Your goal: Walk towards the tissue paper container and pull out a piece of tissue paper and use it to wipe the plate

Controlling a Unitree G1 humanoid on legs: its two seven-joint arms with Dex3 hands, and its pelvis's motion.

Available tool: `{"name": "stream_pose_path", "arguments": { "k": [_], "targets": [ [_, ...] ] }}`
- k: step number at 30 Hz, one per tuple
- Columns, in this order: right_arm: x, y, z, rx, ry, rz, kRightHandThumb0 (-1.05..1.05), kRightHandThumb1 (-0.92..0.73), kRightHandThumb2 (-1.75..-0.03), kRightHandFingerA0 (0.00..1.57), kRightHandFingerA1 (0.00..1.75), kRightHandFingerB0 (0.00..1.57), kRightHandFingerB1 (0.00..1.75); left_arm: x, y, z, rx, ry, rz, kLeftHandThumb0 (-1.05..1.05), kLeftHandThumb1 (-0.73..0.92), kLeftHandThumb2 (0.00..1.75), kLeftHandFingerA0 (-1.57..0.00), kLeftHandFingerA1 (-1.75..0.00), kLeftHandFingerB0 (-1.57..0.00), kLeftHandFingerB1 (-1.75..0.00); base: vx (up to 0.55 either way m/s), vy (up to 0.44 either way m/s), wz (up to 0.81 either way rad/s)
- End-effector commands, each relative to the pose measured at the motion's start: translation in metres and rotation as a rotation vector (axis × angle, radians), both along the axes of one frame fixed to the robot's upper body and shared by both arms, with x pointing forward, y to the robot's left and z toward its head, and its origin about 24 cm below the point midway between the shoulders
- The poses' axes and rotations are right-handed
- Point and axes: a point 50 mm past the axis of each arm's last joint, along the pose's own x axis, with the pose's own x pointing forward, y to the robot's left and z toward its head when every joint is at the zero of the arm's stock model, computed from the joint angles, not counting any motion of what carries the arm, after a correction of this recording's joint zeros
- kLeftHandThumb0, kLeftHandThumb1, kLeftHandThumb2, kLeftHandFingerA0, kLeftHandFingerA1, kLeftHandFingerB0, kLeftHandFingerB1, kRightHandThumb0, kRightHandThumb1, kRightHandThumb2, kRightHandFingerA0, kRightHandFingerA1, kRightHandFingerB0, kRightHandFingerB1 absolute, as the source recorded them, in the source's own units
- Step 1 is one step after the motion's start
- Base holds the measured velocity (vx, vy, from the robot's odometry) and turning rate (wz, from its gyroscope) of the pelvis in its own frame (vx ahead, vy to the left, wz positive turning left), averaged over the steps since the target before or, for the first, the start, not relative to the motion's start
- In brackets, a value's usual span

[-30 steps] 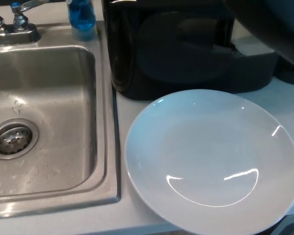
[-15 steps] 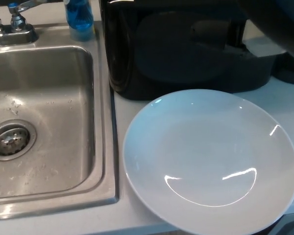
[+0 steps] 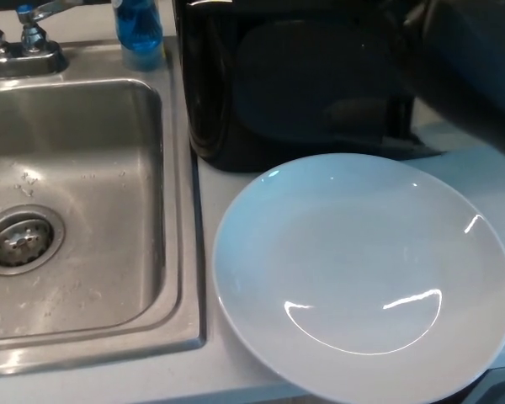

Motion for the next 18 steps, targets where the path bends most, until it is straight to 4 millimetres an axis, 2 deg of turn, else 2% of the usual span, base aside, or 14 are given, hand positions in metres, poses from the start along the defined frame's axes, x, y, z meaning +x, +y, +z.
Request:
{"name": "stream_pose_path", "arguments": {
  "k": [1,5,6,7,8,9,11,13,14,15,16,17,18],
  "targets": [
    [-0.003,-0.011,0.013,0.016,-0.049,-0.036,-0.66,-0.65,-0.60,0.13,0.55,0.10,0.34,-0.002,0.004,0.005,0.046,-0.035,-0.019,-0.02,0.46,1.07,-0.99,-1.07,-0.91,-0.76,0.00,0.000,0.00],
    [-0.003,-0.011,0.014,0.015,-0.049,-0.035,-0.66,-0.65,-0.60,0.13,0.55,0.10,0.34,-0.002,0.004,0.005,0.047,-0.036,-0.018,-0.02,0.46,1.07,-0.99,-1.07,-0.91,-0.76,0.00,0.000,0.00],
    [-0.002,-0.016,0.020,0.007,-0.092,-0.097,-0.67,-0.63,-0.59,0.00,0.27,0.06,0.30,-0.001,0.004,0.004,0.041,-0.034,-0.006,0.02,0.52,0.97,-0.97,-1.06,-0.89,-0.75,0.00,0.000,0.00],
    [0.002,-0.022,0.024,-0.002,-0.109,-0.173,-0.94,-0.55,-0.89,0.00,0.09,0.13,0.10,-0.001,0.004,0.004,0.039,-0.035,0.001,-0.06,0.52,0.94,-0.96,-1.07,-0.88,-0.74,0.00,0.000,0.00],
    [0.006,-0.027,0.027,-0.008,-0.108,-0.234,-0.94,-0.55,-0.89,0.00,0.09,0.13,0.10,-0.001,0.004,0.004,0.039,-0.037,0.002,-0.06,0.52,0.94,-0.96,-1.07,-0.88,-0.74,0.00,0.000,0.00],
    [0.011,-0.032,0.026,-0.014,-0.092,-0.288,-0.92,-0.53,-0.90,0.00,0.15,0.07,0.06,-0.001,0.003,0.004,0.039,-0.036,0.000,-0.04,0.49,1.06,-1.01,-1.06,-0.91,-0.79,0.00,0.000,0.00],
    [0.021,-0.040,0.021,-0.031,-0.040,-0.387,-0.98,-0.57,-0.92,0.00,0.12,0.11,0.01,-0.004,0.003,0.003,0.032,-0.032,0.004,-0.02,0.49,1.09,-1.01,-1.08,-0.92,-0.79,0.00,0.000,0.00],
    [0.027,-0.040,0.012,-0.041,0.016,-0.413,-0.98,-0.56,-0.94,0.00,0.15,0.10,0.00,-0.006,0.003,0.004,0.035,-0.028,-0.002,0.01,0.46,1.13,-1.04,-1.10,-0.93,-0.80,0.00,0.000,0.00],
    [0.030,-0.039,0.009,-0.042,0.034,-0.410,-0.93,-0.50,-0.92,0.00,0.21,0.00,0.07,-0.008,0.002,0.004,0.037,-0.024,-0.002,-0.03,0.47,1.11,-1.04,-1.10,-0.94,-0.80,0.00,0.000,0.00],
    [0.030,-0.038,0.008,-0.042,0.040,-0.409,-0.93,-0.50,-0.92,0.00,0.21,0.00,0.07,-0.009,0.001,0.004,0.038,-0.023,-0.002,-0.03,0.47,1.11,-1.04,-1.10,-0.94,-0.80,0.00,0.000,0.00],
    [0.032,-0.036,0.005,-0.048,0.053,-0.403,-0.96,-0.58,-0.93,0.00,0.05,0.13,0.21,-0.011,0.001,0.003,0.038,-0.015,-0.001,-0.01,0.46,1.13,-1.01,-1.10,-0.92,-0.80,0.00,0.000,0.00],
    [0.036,-0.033,0.000,-0.056,0.073,-0.398,-0.95,-0.52,-0.92,0.00,0.20,0.00,0.07,-0.014,0.000,0.003,0.033,-0.009,0.005,0.00,0.47,1.11,-1.02,-1.08,-0.93,-0.76,0.00,0.000,0.00],
    [0.038,-0.031,-0.001,-0.058,0.080,-0.396,-0.95,-0.52,-0.92,0.00,0.19,0.00,0.08,-0.016,0.000,0.003,0.033,-0.005,0.007,0.00,0.46,1.14,-1.03,-1.07,-0.93,-0.76,0.00,0.000,0.00]
  ]
}}
